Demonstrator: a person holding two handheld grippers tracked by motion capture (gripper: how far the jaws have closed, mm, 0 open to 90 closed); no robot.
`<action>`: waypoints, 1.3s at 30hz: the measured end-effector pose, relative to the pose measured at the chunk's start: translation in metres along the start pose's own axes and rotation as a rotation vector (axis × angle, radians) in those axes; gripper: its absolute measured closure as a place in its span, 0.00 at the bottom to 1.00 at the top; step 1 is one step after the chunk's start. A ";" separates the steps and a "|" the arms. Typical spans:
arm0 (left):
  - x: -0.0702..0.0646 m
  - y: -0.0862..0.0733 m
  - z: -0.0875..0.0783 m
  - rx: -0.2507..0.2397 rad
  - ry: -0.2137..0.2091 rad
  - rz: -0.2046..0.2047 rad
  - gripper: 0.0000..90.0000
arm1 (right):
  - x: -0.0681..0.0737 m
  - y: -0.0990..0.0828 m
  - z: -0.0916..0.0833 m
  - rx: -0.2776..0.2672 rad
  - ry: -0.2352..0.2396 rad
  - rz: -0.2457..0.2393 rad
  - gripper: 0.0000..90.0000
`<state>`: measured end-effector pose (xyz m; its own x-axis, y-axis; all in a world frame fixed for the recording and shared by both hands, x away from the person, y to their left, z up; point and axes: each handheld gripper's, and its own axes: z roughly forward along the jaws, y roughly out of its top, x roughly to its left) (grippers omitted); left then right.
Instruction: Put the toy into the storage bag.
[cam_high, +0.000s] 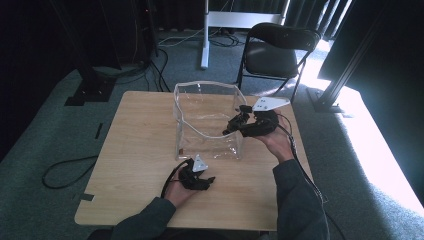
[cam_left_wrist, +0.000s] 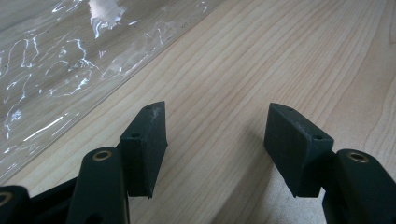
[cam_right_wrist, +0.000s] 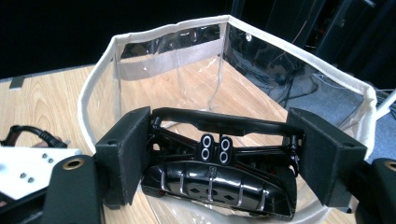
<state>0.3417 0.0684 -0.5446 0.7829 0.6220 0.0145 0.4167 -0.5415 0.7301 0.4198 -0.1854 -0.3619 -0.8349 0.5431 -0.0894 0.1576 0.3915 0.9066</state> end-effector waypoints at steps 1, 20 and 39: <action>0.000 0.000 0.000 0.000 -0.001 0.000 0.44 | 0.001 0.000 0.001 -0.001 -0.003 0.004 0.27; 0.000 0.002 0.001 0.002 0.001 0.002 0.44 | 0.011 -0.005 0.011 0.015 -0.042 0.023 0.27; 0.000 0.001 0.001 0.002 0.001 0.002 0.44 | 0.015 -0.008 0.019 0.051 -0.020 0.029 0.27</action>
<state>0.3428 0.0667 -0.5444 0.7833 0.6214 0.0169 0.4160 -0.5442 0.7286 0.4157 -0.1660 -0.3790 -0.8191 0.5692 -0.0718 0.2086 0.4121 0.8869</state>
